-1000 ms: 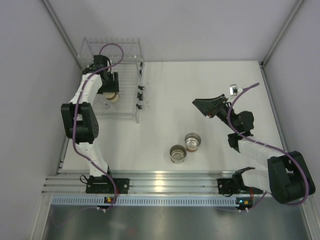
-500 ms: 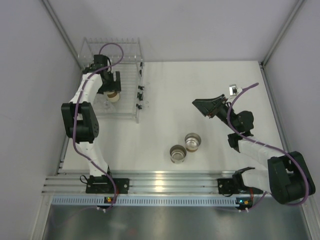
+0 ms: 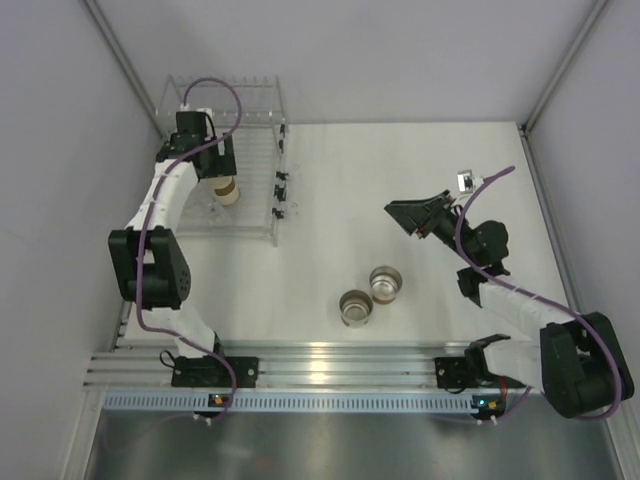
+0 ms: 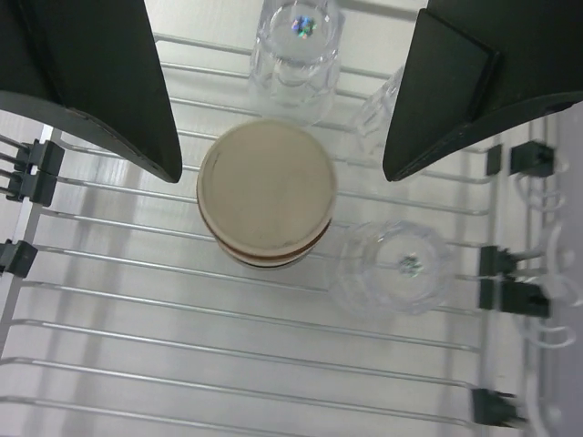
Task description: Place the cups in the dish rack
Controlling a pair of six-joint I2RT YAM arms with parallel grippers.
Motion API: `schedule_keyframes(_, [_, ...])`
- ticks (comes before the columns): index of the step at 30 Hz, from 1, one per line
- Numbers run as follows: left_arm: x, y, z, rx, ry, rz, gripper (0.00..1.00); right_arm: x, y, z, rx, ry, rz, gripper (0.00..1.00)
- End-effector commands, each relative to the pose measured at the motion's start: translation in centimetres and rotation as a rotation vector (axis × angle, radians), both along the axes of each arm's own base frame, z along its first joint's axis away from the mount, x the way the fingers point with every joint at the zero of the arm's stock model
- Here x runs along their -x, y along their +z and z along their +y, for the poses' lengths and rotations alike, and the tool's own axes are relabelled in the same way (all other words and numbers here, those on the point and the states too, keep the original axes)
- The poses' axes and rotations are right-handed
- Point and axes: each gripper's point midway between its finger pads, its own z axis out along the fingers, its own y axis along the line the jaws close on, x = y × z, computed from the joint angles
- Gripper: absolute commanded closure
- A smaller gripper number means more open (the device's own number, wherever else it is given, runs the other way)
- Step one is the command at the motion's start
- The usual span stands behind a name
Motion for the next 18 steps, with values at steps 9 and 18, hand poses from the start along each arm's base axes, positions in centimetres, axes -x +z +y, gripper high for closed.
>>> schedule_keyframes(9, [3.7,17.0,-3.9,0.045,-0.072,-0.595,0.02,-0.4,1.1,-3.0,0.419,-0.238,0.026,0.50])
schedule_keyframes(18, [9.8,20.1,-14.7,0.251,-0.465,-0.670,0.02,2.7,-4.2,-5.8,0.712,-0.334,0.248,0.51])
